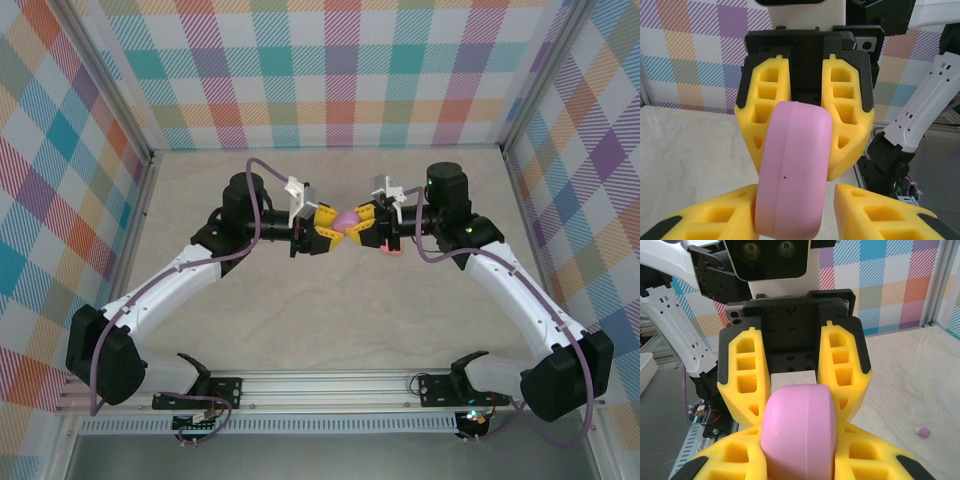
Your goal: Insert the wireless bluetooth earbuds into the charging case
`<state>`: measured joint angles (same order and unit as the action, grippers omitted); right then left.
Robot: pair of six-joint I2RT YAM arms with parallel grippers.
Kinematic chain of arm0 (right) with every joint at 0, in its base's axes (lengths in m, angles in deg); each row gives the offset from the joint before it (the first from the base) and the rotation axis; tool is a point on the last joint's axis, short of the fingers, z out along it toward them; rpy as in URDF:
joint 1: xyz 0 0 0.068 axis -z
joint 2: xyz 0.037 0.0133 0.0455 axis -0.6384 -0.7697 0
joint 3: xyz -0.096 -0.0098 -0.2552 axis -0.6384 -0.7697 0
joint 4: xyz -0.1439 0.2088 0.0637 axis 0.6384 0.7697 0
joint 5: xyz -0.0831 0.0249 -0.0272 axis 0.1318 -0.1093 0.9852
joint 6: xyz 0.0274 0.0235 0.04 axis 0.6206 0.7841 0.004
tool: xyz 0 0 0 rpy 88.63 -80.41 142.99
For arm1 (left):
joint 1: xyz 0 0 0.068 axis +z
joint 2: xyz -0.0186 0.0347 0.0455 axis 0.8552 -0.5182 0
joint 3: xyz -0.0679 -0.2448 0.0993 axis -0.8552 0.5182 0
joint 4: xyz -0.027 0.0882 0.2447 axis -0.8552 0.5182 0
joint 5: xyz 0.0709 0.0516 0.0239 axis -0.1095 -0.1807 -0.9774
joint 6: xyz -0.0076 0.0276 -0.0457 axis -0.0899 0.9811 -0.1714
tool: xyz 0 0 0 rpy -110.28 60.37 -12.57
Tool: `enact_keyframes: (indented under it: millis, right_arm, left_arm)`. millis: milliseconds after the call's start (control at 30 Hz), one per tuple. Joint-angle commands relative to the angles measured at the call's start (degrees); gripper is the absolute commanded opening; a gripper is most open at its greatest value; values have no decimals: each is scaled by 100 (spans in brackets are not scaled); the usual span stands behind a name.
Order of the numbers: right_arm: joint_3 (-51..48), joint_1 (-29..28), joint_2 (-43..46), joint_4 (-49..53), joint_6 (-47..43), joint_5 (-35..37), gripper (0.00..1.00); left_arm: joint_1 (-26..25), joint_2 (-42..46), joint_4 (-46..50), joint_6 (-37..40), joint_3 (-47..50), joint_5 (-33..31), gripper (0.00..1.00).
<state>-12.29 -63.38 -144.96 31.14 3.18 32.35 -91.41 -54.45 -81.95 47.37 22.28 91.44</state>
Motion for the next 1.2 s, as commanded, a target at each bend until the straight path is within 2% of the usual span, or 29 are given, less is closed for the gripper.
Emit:
enact_keyframes:
  millis: [0, 67, 167, 233, 367, 467, 567, 667, 833, 900, 1033, 1167]
  right_arm:
    - [-100, -30, 45, -295, 112, -269, 7]
    - [-147, -36, 54, -388, 186, -261, 8]
    - [-217, -37, 86, -556, 353, -169, 21]
    - [-219, -29, 128, -616, 569, 14, 29]
    - [-62, 39, 242, -623, 1755, 674, 47]
    - [182, 114, 347, -277, 2421, 1067, 59]
    - [473, 116, 390, 132, 2951, 1131, 71]
    - [711, 113, 218, 489, 3755, 1114, 72]
    - [918, 79, -481, 1093, 4701, 375, 70]
    - [969, -20, -651, 1218, 4767, 172, 70]
    - [1028, -243, -657, 1488, 4529, 482, 76]
    - [1122, -258, -782, 1650, 4505, 422, 78]
  left_arm:
    - [-32, -79, 53, 82, -216, 203, 36]
    - [-31, -93, 106, 97, -248, 233, 29]
    - [-33, -62, 267, 201, -263, 129, 18]
    - [-34, 34, 398, 330, -226, -125, 17]
    - [-34, 339, 701, 830, -30, -917, 12]
    - [-51, 622, 800, 1226, 205, -1590, 12]
    - [-142, 852, 969, 1701, 375, -2227, 13]
    - [-272, 967, 1130, 2199, 479, -2804, 13]
    - [-364, 1065, 959, 2678, 657, -3066, 12]
    - [-472, 1033, 1155, 2897, 543, -3303, 11]
    - [-686, 1073, 1279, 3329, 471, -3737, 10]
    - [-856, 1125, 1365, 3668, 421, -3999, 9]
